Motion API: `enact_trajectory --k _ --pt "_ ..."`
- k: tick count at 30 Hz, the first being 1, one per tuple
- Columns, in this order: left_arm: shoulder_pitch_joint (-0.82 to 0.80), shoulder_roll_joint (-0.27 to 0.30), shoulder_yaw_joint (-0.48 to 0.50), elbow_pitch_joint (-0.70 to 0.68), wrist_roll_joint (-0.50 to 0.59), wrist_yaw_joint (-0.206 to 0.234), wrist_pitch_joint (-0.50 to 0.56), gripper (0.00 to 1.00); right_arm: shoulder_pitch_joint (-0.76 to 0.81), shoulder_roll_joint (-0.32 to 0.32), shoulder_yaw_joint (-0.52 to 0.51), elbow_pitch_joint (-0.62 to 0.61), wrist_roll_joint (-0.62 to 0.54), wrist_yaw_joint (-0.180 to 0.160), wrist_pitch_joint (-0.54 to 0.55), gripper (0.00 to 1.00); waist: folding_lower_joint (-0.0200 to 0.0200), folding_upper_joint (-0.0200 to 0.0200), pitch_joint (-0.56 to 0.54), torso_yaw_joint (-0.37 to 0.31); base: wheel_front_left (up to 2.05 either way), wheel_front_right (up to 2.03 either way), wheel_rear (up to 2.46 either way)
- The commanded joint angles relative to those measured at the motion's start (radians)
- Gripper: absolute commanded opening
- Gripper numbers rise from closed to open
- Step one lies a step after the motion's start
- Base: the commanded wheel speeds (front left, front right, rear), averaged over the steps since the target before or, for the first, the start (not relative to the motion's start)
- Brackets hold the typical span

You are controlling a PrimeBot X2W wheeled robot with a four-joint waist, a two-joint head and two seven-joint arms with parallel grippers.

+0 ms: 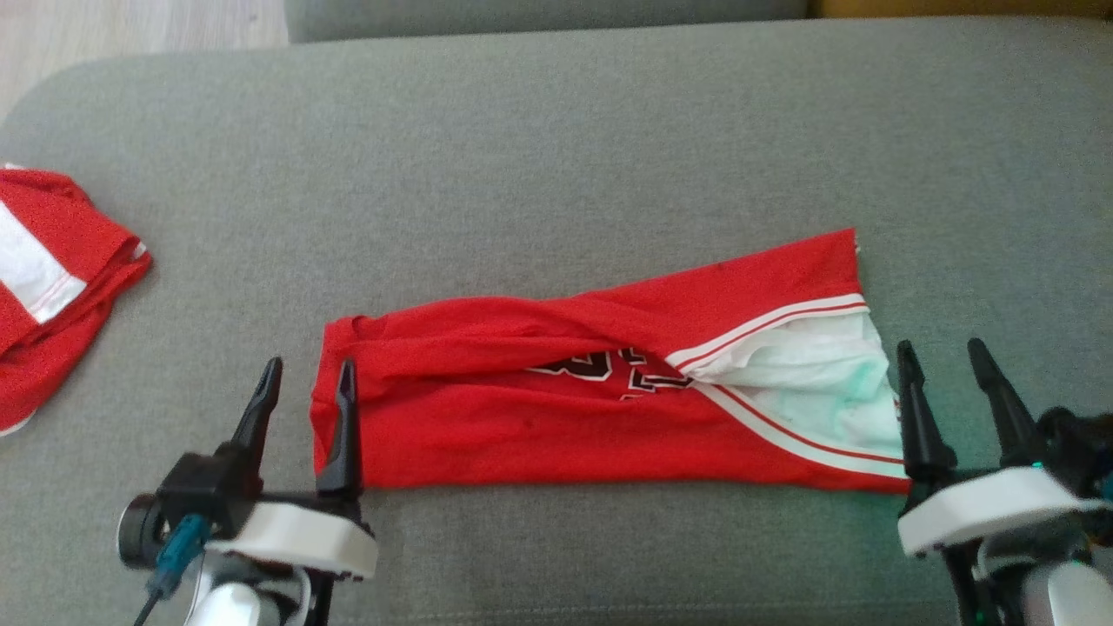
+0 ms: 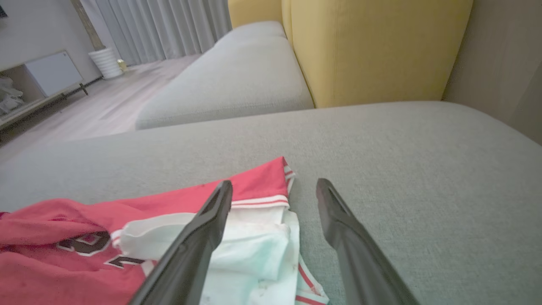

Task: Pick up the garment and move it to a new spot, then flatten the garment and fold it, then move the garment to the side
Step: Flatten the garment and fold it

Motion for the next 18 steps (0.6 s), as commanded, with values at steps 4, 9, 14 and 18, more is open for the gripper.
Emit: enact_trajectory --k 4,9,14,18 --pt "-0.088 -0.001 0.019 -0.026 -0.004 -0.013 -0.009 1.00 -0.136 -0.046 -0.010 0.121 0.010 0.007 -0.016 1.00 0.0001 -0.0001 0.047 0.025 0.00 0.00 0.00" --pt "-0.123 -0.018 0.005 -0.003 -0.003 -0.030 -0.015 1.00 -0.219 -0.071 0.006 0.320 0.008 0.007 0.029 1.00 0.0001 -0.0001 0.081 0.050 0.00 0.00 0.00" --pt "-0.145 -0.031 0.007 0.009 0.000 -0.040 -0.020 1.00 -0.244 -0.064 0.040 0.436 0.041 0.007 0.140 1.00 0.0001 -0.0001 0.112 0.067 0.00 0.00 0.00" --pt "-0.151 -0.034 0.015 0.012 0.002 -0.041 -0.021 1.00 -0.239 -0.062 0.059 0.447 0.066 0.007 0.198 1.00 0.0001 -0.0001 0.119 0.065 0.00 0.00 0.00"
